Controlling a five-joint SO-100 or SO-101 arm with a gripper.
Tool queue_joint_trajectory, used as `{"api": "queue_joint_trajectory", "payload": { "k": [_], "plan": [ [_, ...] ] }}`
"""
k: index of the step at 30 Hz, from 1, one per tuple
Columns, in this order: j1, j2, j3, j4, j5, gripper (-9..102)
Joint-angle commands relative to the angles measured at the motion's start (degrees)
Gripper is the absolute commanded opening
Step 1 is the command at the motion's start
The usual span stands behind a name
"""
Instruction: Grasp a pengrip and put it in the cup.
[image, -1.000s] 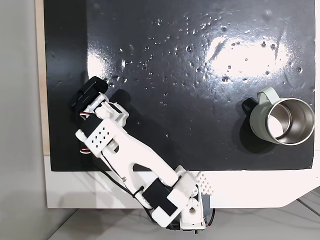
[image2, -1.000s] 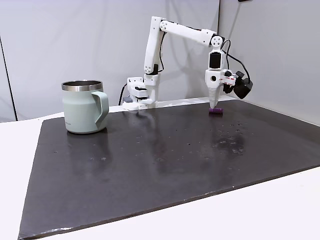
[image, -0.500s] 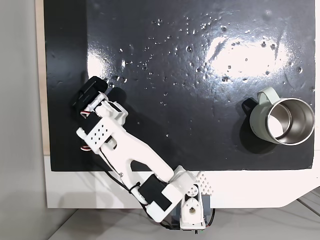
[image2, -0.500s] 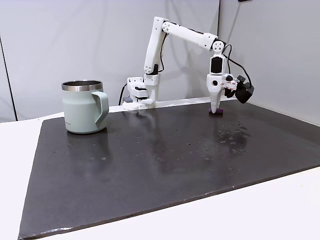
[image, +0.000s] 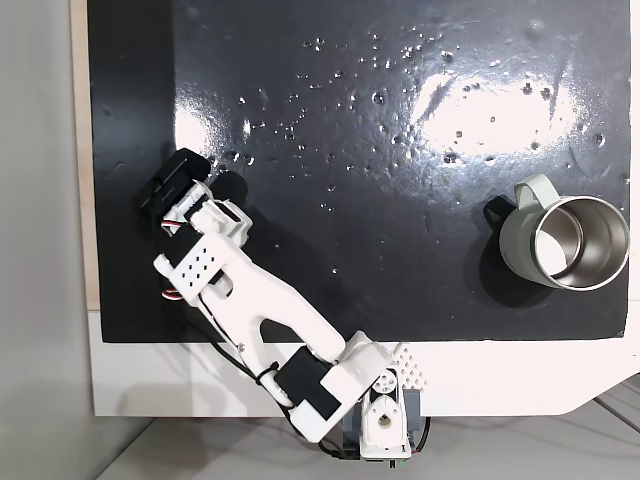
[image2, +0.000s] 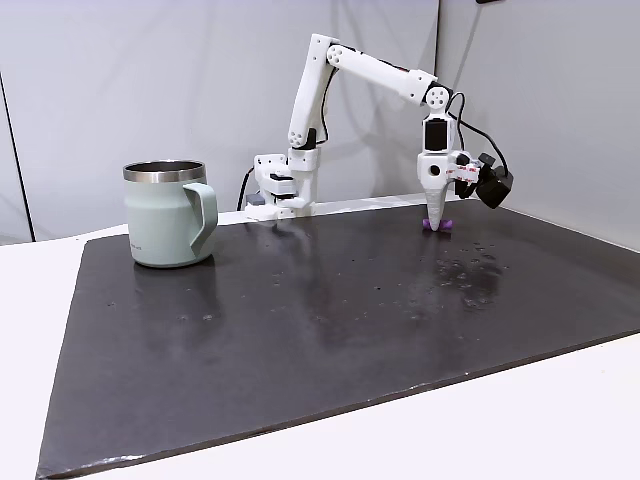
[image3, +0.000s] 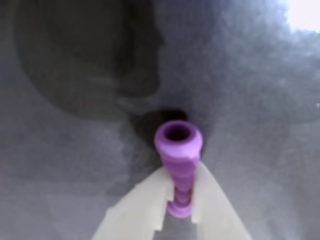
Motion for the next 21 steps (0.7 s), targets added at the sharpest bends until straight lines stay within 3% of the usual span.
{"api": "queue_joint_trajectory", "payload": {
  "k": [1, 11, 21],
  "plan": [
    [-0.35, 2.02, -0.26, -1.41, 1.23, 0],
    [7.21, 21.62, -9.05, 21.53, 9.93, 0],
    [36.56, 36.56, -17.75, 38.32, 7.03, 0]
  ]
}}
